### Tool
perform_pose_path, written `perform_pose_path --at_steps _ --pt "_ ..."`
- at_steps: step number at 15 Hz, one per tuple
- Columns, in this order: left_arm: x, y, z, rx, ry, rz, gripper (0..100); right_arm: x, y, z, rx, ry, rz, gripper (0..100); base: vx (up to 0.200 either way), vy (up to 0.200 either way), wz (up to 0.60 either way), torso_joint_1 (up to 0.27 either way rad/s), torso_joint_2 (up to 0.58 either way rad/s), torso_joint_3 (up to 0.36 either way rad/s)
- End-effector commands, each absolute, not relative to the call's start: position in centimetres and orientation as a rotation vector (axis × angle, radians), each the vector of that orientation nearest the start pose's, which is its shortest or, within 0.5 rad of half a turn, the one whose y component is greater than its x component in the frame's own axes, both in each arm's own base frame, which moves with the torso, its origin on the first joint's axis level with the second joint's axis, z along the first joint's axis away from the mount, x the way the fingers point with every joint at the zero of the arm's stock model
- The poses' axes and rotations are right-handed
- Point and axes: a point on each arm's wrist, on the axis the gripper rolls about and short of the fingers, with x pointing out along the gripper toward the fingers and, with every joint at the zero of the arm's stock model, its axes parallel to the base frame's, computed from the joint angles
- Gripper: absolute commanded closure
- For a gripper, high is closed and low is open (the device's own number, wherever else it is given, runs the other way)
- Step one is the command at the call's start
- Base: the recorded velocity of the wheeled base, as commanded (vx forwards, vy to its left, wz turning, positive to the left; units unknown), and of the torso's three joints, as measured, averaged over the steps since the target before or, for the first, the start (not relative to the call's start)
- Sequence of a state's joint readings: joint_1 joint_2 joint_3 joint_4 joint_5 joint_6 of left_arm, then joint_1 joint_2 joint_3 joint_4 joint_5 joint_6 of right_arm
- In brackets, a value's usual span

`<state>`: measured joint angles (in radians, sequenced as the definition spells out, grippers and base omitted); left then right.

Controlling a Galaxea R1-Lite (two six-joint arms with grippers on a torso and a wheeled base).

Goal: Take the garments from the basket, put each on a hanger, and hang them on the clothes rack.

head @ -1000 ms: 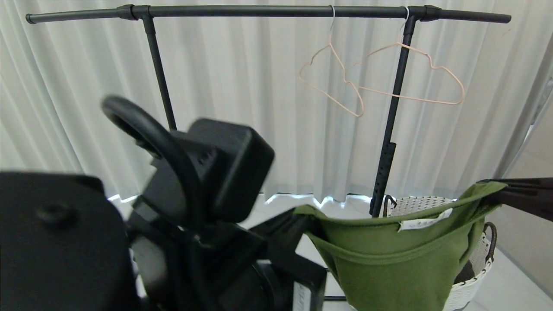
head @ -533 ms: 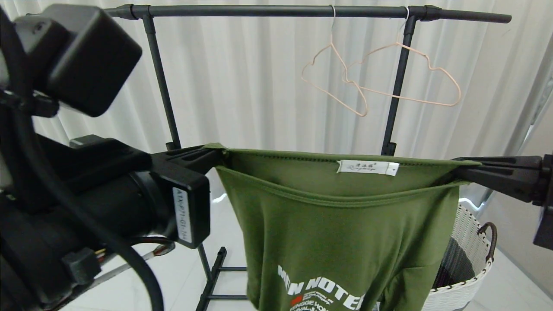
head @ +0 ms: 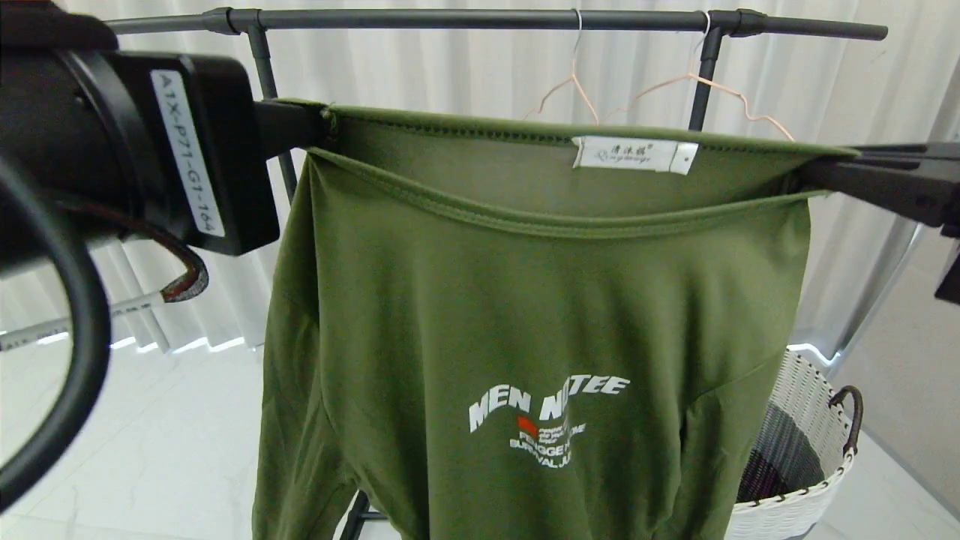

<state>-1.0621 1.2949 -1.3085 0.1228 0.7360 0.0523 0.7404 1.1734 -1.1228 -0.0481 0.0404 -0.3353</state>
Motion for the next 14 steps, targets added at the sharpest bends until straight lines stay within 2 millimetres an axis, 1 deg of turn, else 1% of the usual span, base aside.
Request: perform_pose_path --at_steps 1,3,4,5,7,9,11,14 --pt "10.9 -16.6 35.6 0.147 0.065 -0.318 100 12.6 11.6 35.5 -0.311 -0.152 0.770 100 0.000 0.000 0.00 0.000 0.00 0.000" --pt "10.3 -16.9 35.4 0.154 0.066 -0.341 100 12.2 11.3 35.4 -0.317 -0.136 0.757 100 0.000 0.000 0.00 0.000 0.00 0.000" --pt "10.4 -16.9 35.4 0.162 0.066 -0.342 100 11.8 10.8 35.4 -0.315 -0.099 0.738 100 0.000 0.000 0.00 0.000 0.00 0.000" --pt "10.4 -17.0 35.4 0.176 0.062 -0.345 100 10.8 9.9 35.5 -0.299 -0.062 0.741 100 0.000 0.000 0.00 0.000 0.00 0.000" --pt "10.4 -17.0 35.6 0.194 0.050 -0.348 100 8.1 8.1 35.5 -0.258 0.026 0.790 100 0.000 0.000 0.00 0.000 0.00 0.000" --pt "10.4 -17.1 36.0 0.181 0.039 -0.351 100 5.6 6.9 35.0 -0.225 0.095 0.896 100 0.000 0.000 0.00 0.000 0.00 0.000" --pt "10.5 -17.2 36.3 0.155 0.015 -0.350 100 4.0 6.9 34.9 -0.165 0.125 1.047 100 0.000 0.000 0.00 0.000 0.00 0.000" --pt "10.8 -17.9 36.0 0.164 0.023 -0.355 100 3.1 7.7 34.6 -0.143 0.151 1.189 100 0.000 0.000 0.00 0.000 0.00 0.000"
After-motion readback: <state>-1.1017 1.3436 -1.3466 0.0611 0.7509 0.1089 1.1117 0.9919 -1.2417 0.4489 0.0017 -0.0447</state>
